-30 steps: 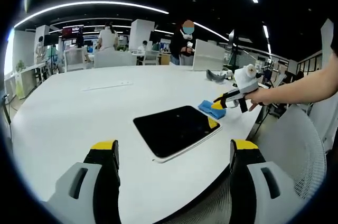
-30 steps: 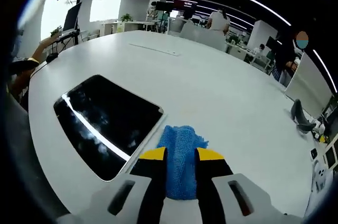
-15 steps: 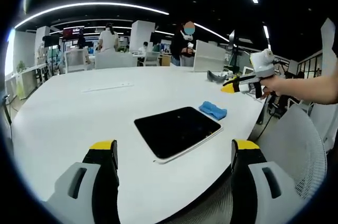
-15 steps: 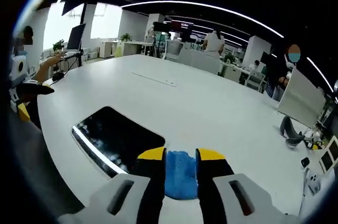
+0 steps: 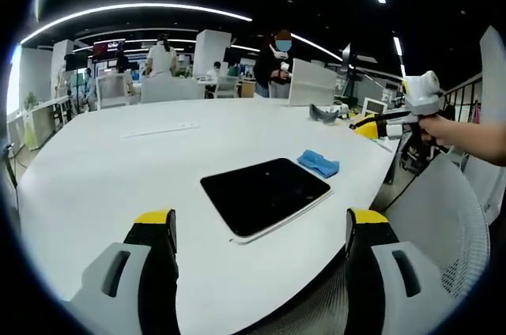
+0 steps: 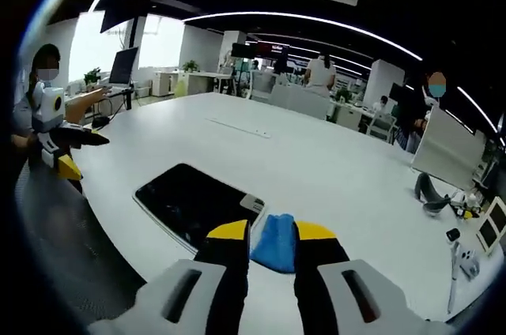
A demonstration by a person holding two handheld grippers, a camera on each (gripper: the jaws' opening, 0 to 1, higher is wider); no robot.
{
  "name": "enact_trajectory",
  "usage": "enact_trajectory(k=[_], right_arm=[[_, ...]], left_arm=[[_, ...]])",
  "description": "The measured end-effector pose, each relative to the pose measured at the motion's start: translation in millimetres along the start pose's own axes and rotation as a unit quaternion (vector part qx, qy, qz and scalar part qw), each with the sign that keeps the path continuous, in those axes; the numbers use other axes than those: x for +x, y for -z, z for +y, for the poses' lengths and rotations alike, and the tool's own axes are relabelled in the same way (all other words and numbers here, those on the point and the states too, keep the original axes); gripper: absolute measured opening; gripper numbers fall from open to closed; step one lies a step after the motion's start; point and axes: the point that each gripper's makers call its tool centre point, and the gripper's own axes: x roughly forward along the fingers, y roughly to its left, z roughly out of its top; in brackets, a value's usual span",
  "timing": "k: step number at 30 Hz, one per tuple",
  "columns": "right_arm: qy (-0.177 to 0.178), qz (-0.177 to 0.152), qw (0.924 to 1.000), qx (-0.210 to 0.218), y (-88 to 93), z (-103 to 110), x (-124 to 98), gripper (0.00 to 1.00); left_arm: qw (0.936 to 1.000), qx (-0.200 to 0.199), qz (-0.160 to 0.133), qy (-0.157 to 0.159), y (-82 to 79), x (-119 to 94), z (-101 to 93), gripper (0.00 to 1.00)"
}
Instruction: Wipe the mirror surface with the cleaning cloth until all visible marks leave the cleaned area.
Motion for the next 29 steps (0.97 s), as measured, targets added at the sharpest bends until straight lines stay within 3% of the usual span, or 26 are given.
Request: enact_trajectory(k=[8,12,15,20,25,29], right_arm=[[0.001,-0.014,0.9998,0.015,2.3,16,-23,0.22],[0.007,-0.008,0.9999,0.005,15.1,15,-29,0.27],[0.005,-0.006,0.9997,0.025,26.5,15,-30,0.34],[0.001,-0.006,0.9995,0.031,34.1,17,-32,0.5],[0.001,-0.036,0.9982,0.048,26.2,17,-31,0.84],[0.006,0.007,0.9984,0.055,40.2,17,-29,0.92]], left_arm=[[0.9992,-0.028,-0.02,-0.018,-5.3,-4,9.2,0.88],[0.9997,-0.016,-0.01,-0.013,-3.3,-3,5.3,0.87],[0.9998,-0.015,-0.011,-0.01,-4.2,-3,4.2,0.87],[0.9999,-0.011,-0.006,-0.009,-3.5,-3,3.0,0.88],[0.9999,-0.011,-0.003,-0.008,-2.7,-3,3.7,0.88],[0.9999,-0.009,0.002,-0.014,-1.3,-3,6.1,0.9]])
